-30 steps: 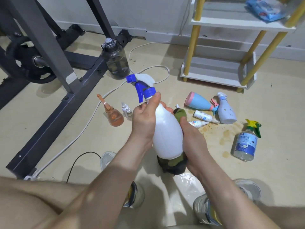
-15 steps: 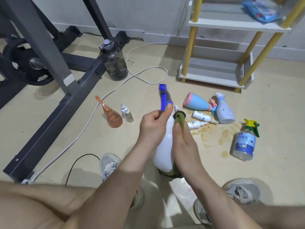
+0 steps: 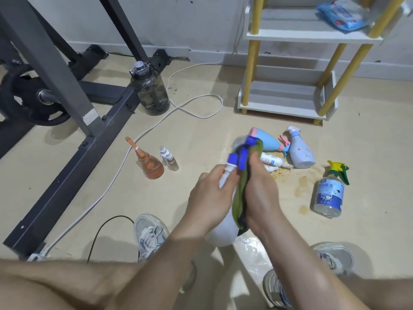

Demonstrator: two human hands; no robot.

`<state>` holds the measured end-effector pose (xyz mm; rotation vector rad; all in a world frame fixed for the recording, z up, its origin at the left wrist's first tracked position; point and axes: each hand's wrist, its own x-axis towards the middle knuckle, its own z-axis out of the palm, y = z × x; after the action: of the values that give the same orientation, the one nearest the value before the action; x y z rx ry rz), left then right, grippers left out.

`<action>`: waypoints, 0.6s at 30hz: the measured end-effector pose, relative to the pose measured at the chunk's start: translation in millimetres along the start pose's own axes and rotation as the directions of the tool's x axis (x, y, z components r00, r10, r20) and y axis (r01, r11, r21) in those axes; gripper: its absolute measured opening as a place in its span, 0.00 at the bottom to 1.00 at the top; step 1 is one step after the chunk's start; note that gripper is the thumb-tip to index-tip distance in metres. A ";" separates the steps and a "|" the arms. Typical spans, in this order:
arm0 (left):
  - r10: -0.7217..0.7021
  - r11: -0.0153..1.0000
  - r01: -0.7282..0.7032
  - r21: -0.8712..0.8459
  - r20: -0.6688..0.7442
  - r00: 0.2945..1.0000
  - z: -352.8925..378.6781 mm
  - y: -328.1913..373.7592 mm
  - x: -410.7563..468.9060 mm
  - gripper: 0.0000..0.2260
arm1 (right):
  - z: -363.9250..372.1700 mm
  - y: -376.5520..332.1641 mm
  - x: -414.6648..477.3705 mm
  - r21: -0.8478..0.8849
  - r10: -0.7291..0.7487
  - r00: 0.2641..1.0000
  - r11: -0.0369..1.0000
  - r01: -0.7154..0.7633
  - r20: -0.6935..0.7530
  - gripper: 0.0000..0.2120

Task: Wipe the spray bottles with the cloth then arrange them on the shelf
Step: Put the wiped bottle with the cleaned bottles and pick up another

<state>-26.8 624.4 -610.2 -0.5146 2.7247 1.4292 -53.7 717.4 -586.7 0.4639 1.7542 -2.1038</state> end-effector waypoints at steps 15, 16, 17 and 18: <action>-0.145 0.862 0.030 -0.506 -0.191 0.971 -16.4 12.1 14.0 0.27 | -0.2 31.7 -11.9 -0.339 -0.401 0.875 0.811 0.477 0.272 0.16; -0.160 0.824 0.020 -0.566 -0.199 0.967 -20.1 11.3 17.8 0.30 | 2.1 38.4 -18.5 -0.328 -0.462 0.839 0.775 0.540 0.289 0.18; -0.155 0.795 0.012 -0.607 -0.184 0.971 -23.7 12.7 20.5 0.32 | 3.5 42.6 -21.2 -0.323 -0.479 0.827 0.765 0.558 0.294 0.20; -0.140 0.777 0.010 -0.630 -0.157 0.978 -27.8 15.5 21.0 0.33 | 4.0 42.1 -22.4 -0.316 -0.444 0.855 0.798 0.513 0.267 0.20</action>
<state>-47.6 604.4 -585.4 -0.8062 2.2393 2.3791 -14.2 708.0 -612.0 -0.3129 2.2709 -1.9403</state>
